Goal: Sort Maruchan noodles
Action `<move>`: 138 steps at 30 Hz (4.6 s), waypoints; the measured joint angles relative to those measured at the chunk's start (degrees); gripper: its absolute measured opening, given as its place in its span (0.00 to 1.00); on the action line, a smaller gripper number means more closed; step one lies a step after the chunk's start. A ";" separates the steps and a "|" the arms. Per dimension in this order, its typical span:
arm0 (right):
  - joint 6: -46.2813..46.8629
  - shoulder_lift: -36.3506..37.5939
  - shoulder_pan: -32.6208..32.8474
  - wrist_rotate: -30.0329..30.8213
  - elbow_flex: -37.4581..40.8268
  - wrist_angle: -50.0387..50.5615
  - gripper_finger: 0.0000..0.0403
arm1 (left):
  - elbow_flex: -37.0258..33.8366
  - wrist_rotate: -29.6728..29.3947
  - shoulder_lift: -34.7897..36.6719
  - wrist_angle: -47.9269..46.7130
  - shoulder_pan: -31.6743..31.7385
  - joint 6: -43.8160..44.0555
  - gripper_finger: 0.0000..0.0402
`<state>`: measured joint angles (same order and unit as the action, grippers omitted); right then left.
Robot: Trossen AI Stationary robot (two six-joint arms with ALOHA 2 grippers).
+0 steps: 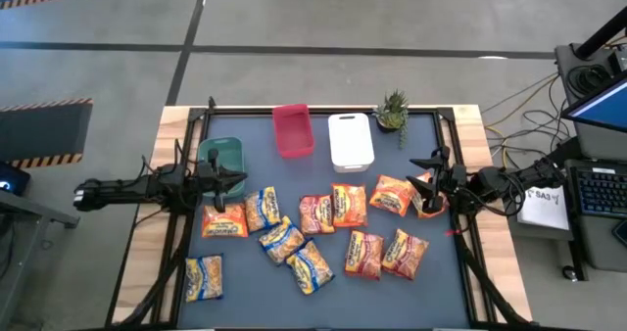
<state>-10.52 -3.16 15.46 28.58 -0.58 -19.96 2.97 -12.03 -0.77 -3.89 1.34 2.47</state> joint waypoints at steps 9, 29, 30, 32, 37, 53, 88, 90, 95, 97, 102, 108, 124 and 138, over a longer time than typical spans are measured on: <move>0.00 0.00 0.00 0.01 0.00 0.01 0.57 | 0.00 -0.54 -0.01 1.24 0.00 -0.62 0.00; 23.61 -8.41 -0.52 10.72 -10.04 -2.51 0.57 | -0.03 -19.55 -2.17 26.66 0.00 27.65 0.00; 23.44 -10.29 -0.57 12.96 -11.51 -1.25 0.57 | -0.03 -20.90 -2.67 27.06 0.00 27.23 0.00; 23.92 -13.97 -0.57 17.14 -14.46 1.54 0.57 | -0.03 -22.39 -3.88 27.59 0.00 25.68 0.00; 25.39 -22.86 -0.78 22.32 -22.43 9.32 0.57 | -0.03 -23.35 -7.64 29.66 -0.02 19.68 0.00; 40.98 -42.86 -5.89 21.53 -41.22 33.71 0.57 | 2.45 -18.10 -18.49 33.14 0.00 8.82 0.00; 48.18 -79.33 -13.25 -15.59 -68.67 54.05 0.57 | 20.36 2.62 -58.16 30.38 -11.14 15.75 0.00; 48.98 -80.38 -11.99 -16.70 -68.62 54.71 0.57 | 22.70 2.62 -60.19 26.79 -12.79 14.89 0.00; 50.45 -82.60 -7.43 -16.79 -68.57 56.07 0.57 | 28.82 2.62 -64.62 13.47 -15.70 14.11 0.00; 50.60 -83.47 -5.42 -16.60 -68.54 55.90 0.57 | 30.63 2.61 -66.27 9.53 -16.72 13.91 0.00; 56.53 -85.44 -2.33 -16.67 -68.54 55.73 0.57 | 33.24 2.66 -69.44 5.27 -18.57 12.11 0.00; 65.13 -87.14 -1.29 -21.12 -68.52 59.67 0.57 | 35.06 2.64 -72.98 6.02 -19.58 8.92 0.00; 78.02 -88.00 0.16 -19.22 -66.74 77.78 0.57 | 47.00 2.01 -89.02 11.35 -18.31 -7.91 0.00; 64.00 -82.06 -1.68 -4.82 -60.48 77.64 0.57 | 50.61 1.88 -95.24 12.95 -12.87 -4.10 0.00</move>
<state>53.47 -85.22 13.78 23.76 -61.06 57.68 53.57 -10.15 -96.01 9.06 -11.53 -1.63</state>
